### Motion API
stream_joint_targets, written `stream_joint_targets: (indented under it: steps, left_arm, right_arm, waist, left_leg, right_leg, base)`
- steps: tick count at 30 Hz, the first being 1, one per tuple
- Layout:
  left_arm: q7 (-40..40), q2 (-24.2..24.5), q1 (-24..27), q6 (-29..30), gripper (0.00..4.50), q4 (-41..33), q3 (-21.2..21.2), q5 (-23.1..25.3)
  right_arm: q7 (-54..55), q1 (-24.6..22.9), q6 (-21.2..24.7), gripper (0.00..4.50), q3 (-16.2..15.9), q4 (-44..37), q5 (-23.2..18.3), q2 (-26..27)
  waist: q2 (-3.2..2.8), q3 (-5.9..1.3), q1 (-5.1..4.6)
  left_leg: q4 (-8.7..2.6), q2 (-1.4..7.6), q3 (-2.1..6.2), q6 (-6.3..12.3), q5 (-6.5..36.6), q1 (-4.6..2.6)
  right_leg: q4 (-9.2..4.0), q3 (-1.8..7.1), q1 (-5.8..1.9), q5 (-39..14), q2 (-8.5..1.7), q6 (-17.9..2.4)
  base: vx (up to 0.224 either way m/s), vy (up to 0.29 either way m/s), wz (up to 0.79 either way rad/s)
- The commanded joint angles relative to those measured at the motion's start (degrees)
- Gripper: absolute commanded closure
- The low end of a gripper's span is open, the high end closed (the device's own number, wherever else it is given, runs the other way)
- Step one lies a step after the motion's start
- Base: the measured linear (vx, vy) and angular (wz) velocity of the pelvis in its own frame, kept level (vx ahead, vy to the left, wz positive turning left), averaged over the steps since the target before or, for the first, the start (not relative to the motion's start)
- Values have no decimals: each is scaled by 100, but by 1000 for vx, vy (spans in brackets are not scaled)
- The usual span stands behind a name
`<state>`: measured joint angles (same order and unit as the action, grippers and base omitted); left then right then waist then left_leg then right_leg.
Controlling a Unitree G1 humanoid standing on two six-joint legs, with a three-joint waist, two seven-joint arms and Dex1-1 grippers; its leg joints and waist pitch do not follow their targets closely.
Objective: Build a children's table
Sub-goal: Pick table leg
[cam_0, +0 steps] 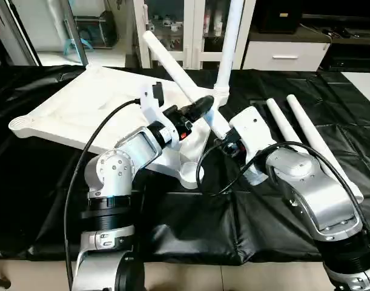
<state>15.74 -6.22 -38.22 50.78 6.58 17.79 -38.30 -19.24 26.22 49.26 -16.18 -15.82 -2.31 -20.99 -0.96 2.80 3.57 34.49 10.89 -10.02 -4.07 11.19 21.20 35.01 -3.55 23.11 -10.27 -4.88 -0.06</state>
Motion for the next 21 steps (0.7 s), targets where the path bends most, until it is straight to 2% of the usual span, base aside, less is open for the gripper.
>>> stream_joint_targets:
  steps: [1, 4, 6, 8, 10, 12, 17, 19, 21]
  left_arm:
    - [-137, -4, -165, -163, 97, 113, -27, 25]
    - [-263, 94, -146, -440, 97, 326, -212, 391]
    - [-292, 62, -146, -530, 97, 319, -195, 433]
    - [-303, 93, -143, -599, 97, 327, -248, 522]
    - [-344, 125, -142, -713, 97, 352, -303, 645]
    - [-476, 202, -173, -996, 97, 442, -349, 873]
    - [-423, 158, -222, -1035, 97, 396, -212, 654]
    - [-383, 120, -215, -942, 126, 342, -175, 533]
    - [-399, 34, -209, -802, 136, 295, -86, 309]
  right_arm:
    - [-185, -52, -290, 269, -394, -305, -52, 43]
    - [-127, 7, -417, 269, -497, -309, 62, 68]
    - [-160, 9, -486, 269, -570, -314, 151, 52]
    - [-167, 5, -513, 269, -590, -317, 179, 47]
    - [-165, 6, -546, 269, -603, -319, 209, 41]
    - [-60, 29, -534, 269, -535, -259, 283, 91]
    - [-31, 13, -617, 269, -478, -126, 376, 87]
    - [6, 4, -621, 269, -475, -101, 406, 103]
    - [112, 29, -623, 269, -456, -44, 477, 151]
  waist:
    - [82, -385, 23]
    - [83, -376, 20]
    - [96, -386, 12]
    - [76, -390, 9]
    - [81, -393, 18]
    - [73, -388, 27]
    - [89, -381, 34]
    - [90, -383, 34]
    - [91, -386, 30]
  left_leg:
    - [-342, 127, 31, 168, 478, -35]
    - [-352, 123, 39, 163, 571, -35]
    - [-354, 125, 51, 147, 518, -16]
    - [-346, 139, 50, 151, 441, -33]
    - [-346, 147, 52, 173, 418, -36]
    - [-348, 149, 48, 178, 455, -44]
    - [-352, 139, 45, 105, 504, -39]
    - [-351, 140, 46, 104, 496, -37]
    - [-345, 133, 42, 104, 469, -37]
  right_leg:
    - [-375, 239, -339, -694, -245, -1091]
    - [-406, 238, -336, -861, -238, -965]
    - [-382, 239, -364, -774, -249, -890]
    - [-368, 242, -339, -606, -253, -958]
    - [-357, 241, -337, -478, -249, -1034]
    - [-353, 246, -336, -446, -245, -1076]
    - [-344, 246, -347, -490, -257, -1111]
    - [-339, 246, -348, -461, -256, -1113]
    - [-334, 245, -346, -433, -255, -1144]
  base:
    - [0, 0, 0]
    - [0, 0, 0]
    - [0, 0, 0]
    - [0, 0, 0]
    - [0, 0, 0]
    - [0, 0, 0]
    - [0, 0, 0]
    - [0, 0, 0]
    - [0, 0, 0]
